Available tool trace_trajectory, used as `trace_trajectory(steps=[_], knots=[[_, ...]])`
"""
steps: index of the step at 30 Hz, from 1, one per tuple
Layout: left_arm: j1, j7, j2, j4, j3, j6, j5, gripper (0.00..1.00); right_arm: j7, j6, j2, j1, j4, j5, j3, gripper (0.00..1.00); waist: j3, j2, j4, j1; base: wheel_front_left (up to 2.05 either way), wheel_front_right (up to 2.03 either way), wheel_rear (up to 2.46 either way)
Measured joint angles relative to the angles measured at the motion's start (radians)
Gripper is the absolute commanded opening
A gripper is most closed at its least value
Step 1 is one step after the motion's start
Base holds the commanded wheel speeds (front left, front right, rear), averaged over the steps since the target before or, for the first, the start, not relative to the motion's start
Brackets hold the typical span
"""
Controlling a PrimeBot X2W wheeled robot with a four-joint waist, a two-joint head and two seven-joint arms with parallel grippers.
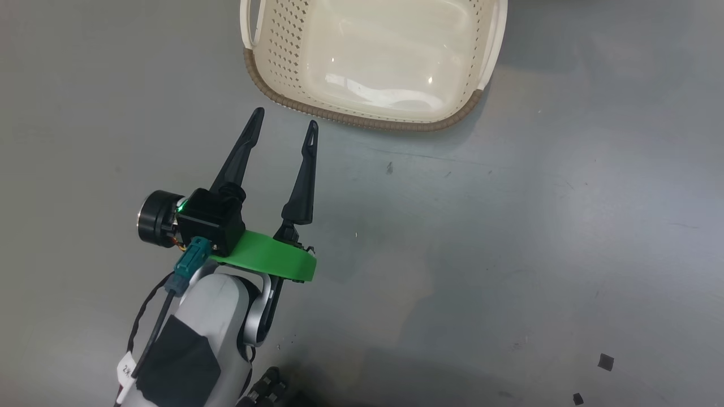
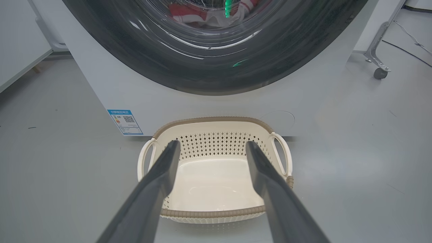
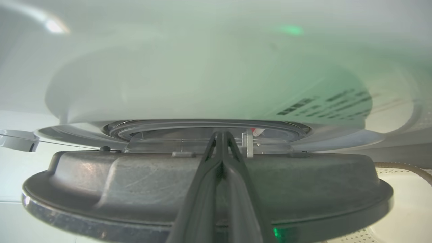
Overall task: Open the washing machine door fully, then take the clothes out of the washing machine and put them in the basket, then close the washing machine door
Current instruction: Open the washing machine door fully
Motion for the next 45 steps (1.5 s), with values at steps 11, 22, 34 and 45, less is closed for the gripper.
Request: trace_trajectory(steps=[11, 22, 34, 45], knots=[[0.000, 0.000, 0.000, 0.014, -0.001, 0.000, -0.002, 1.00, 0.041, 0.000, -0.004, 0.005, 0.059, 0.015, 0.002, 0.00, -0.027, 0.0000, -0.001, 0.0000, 0.00, 0.00, 0.00], [0.001, 0.000, 0.000, 0.025, -0.004, 0.000, -0.002, 1.00, 0.102, 0.000, 0.002, 0.072, 0.105, 0.023, 0.026, 0.00, -0.085, 0.0000, -0.008, 0.0000, 0.00, 0.00, 0.00], [0.019, 0.000, 0.000, 0.041, -0.019, 0.000, -0.001, 1.00, 0.138, 0.000, 0.049, 0.151, 0.135, 0.051, 0.043, 0.00, -0.150, 0.0000, -0.024, 0.0000, 0.00, 0.00, 0.00], [0.038, 0.000, 0.000, 0.049, -0.012, 0.000, 0.001, 1.00, 0.183, 0.000, 0.062, 0.210, 0.135, 0.057, 0.078, 0.00, -0.201, 0.0000, -0.034, 0.0000, 0.00, 0.00, 0.00]])
